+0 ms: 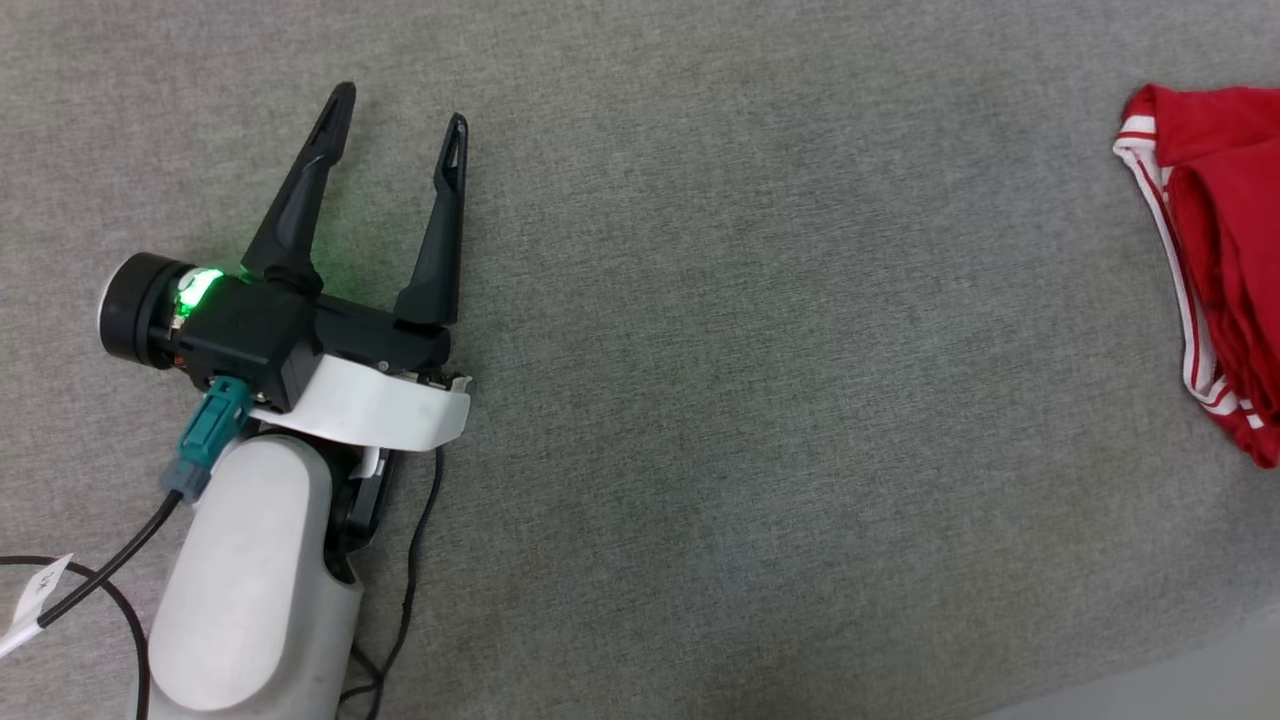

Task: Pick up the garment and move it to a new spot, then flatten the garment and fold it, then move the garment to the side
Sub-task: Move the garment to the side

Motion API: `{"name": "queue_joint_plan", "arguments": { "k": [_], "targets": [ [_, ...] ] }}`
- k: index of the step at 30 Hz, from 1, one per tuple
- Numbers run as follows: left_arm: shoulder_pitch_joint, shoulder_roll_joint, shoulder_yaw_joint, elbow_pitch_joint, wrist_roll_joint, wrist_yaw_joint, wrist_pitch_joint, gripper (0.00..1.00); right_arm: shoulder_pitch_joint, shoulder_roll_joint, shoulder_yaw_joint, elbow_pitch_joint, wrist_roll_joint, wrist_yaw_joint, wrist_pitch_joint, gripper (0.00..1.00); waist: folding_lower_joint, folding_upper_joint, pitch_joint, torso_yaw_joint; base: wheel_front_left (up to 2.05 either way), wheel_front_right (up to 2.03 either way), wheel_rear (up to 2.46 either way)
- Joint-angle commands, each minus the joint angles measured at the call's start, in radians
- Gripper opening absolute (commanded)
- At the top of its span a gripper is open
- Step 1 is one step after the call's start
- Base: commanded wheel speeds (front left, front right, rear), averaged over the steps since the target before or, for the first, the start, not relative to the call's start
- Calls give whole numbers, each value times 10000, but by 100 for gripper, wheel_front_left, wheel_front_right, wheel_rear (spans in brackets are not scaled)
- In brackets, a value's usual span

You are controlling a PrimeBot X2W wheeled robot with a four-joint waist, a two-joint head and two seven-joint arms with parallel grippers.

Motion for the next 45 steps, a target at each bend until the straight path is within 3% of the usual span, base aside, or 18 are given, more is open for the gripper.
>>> {"name": "queue_joint_plan", "arguments": {
  "k": [1,2,7,13,23,32,40,45],
  "targets": [
    [-159,17,-17,76,-28,-46,-64,100,-94,104,-283,294,-243,-7,-249,91,-2,-1,31,44,0,0,0],
    [-172,29,-31,153,-62,-53,-78,100,-39,164,-475,454,-396,-7,-402,100,-2,-1,6,62,0,0,0],
    [117,-12,-59,385,-162,12,-192,100,115,87,-921,467,-811,-6,-1461,100,-2,-1,-376,175,0,0,0],
    [1037,-124,190,851,-446,229,-353,100,856,53,-873,-293,-923,-7,-2376,100,-2,-1,-1573,369,0,0,0],
    [3140,-556,803,1240,-993,797,-422,100,3548,1170,334,-3322,-381,-7,-3145,100,-2,-1,-4041,685,0,0,0],
    [4128,-834,1134,1311,-1242,1017,-420,100,5650,2328,1940,-5872,60,-7,-3012,100,-2,-1,-5006,1209,0,0,0],
    [4472,-716,1476,1402,-1086,1018,-413,100,6553,2872,3289,-6738,407,-7,-3078,100,-2,-1,-5562,1701,0,0,0],
    [4649,-622,1527,1585,-961,933,-412,100,7054,3018,3610,-7125,203,-7,-3168,100,-2,-1,-5959,1761,0,0,0]
  ]
}}
